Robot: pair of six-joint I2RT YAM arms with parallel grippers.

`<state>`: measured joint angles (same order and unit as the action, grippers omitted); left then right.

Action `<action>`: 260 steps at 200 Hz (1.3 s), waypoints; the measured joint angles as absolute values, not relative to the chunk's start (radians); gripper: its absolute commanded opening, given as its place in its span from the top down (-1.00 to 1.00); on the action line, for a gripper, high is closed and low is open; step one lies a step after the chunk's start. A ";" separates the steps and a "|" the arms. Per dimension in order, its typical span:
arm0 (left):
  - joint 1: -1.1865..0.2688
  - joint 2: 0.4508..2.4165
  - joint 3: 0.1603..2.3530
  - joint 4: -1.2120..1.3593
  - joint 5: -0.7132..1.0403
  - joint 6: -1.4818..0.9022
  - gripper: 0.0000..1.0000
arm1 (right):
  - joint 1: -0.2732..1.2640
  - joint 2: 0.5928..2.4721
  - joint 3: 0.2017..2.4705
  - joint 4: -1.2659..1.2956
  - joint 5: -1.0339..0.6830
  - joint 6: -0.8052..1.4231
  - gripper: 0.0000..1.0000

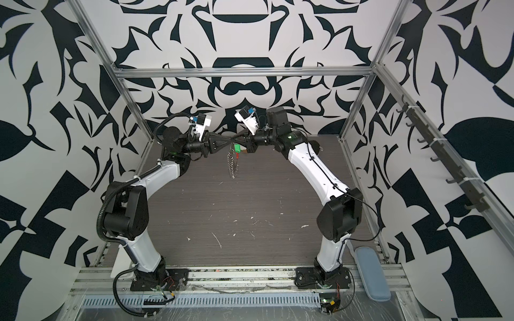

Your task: Put the keys on the keyring

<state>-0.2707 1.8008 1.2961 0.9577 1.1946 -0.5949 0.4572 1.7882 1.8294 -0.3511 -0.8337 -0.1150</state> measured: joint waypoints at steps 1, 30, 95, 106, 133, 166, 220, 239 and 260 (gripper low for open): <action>-0.270 1.801 1.296 0.958 1.195 -0.596 0.97 | 0.457 1.788 1.829 -0.351 -0.834 -0.115 1.00; -0.270 1.801 1.296 0.967 1.203 -0.606 1.00 | 0.458 1.788 1.829 -0.347 -0.834 -0.111 1.00; -0.272 1.802 1.260 1.075 1.114 -0.649 1.00 | 0.437 1.729 1.683 -0.146 -0.788 0.054 0.37; -0.275 1.802 1.240 1.107 1.072 -0.658 1.00 | 0.423 1.695 1.605 -0.063 -0.781 0.125 0.34; -0.282 1.802 1.201 1.180 0.959 -0.687 1.00 | 0.385 1.649 1.482 0.095 -0.767 0.246 0.31; -0.292 1.802 1.193 1.234 0.868 -0.719 1.00 | 0.371 1.649 1.464 0.181 -0.759 0.291 0.26; -0.305 1.802 1.193 1.264 0.822 -0.749 1.00 | 0.409 1.657 1.508 0.174 -0.745 0.215 0.21; -0.308 1.802 1.193 1.267 0.814 -0.756 1.00 | 0.424 1.662 1.532 0.168 -0.743 0.191 0.21; -0.308 1.802 1.193 1.268 0.809 -0.762 1.00 | 0.441 1.679 1.567 0.145 -0.739 0.157 0.33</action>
